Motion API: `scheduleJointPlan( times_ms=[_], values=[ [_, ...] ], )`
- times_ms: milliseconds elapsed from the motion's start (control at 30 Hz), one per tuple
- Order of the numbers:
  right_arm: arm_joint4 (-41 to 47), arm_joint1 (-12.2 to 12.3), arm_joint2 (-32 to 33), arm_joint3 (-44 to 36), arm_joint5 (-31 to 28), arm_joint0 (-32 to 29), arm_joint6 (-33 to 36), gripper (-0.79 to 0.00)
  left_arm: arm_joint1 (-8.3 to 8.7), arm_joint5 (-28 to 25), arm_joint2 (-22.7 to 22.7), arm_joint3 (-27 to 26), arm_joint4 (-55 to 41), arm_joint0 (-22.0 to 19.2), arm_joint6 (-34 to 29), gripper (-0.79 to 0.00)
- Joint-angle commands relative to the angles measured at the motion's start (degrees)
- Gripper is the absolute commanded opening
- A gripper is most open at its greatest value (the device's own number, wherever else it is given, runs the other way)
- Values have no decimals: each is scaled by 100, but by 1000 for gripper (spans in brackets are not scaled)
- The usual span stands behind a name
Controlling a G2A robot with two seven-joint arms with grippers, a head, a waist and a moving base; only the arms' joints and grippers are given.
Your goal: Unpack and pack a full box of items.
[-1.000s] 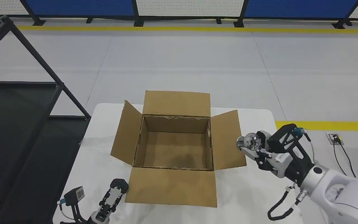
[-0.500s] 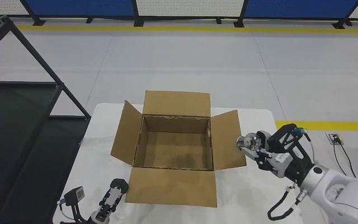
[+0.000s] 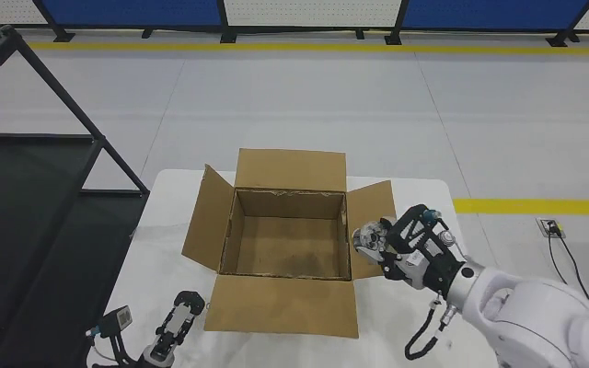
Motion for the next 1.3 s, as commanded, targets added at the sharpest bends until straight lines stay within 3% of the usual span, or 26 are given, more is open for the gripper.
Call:
scheduleJointPlan(
  times_ms=[0,233,467,1000,1133,1267],
  values=[
    [-174,-37,-501,195,108,383,74,-785,1,-43,-85,22,-85,47,42,0],
    [-585,-333,-2187,1420,759,1840,9,-785,-7,-230,-390,174,-398,236,233,0],
    [14,-812,-3474,3149,1354,3019,-185,-785,-14,-399,-510,211,-710,359,221,0],
    [116,-835,-3489,3289,1411,3006,-249,-785,-14,-399,-510,211,-710,359,221,0],
    [208,-998,-3751,4092,1549,3174,-661,-785,-14,-399,-510,211,-710,359,221,0],
    [846,-1357,-4265,5253,1086,3754,-989,-785,-15,-374,-512,213,-712,353,231,0]
  ],
)
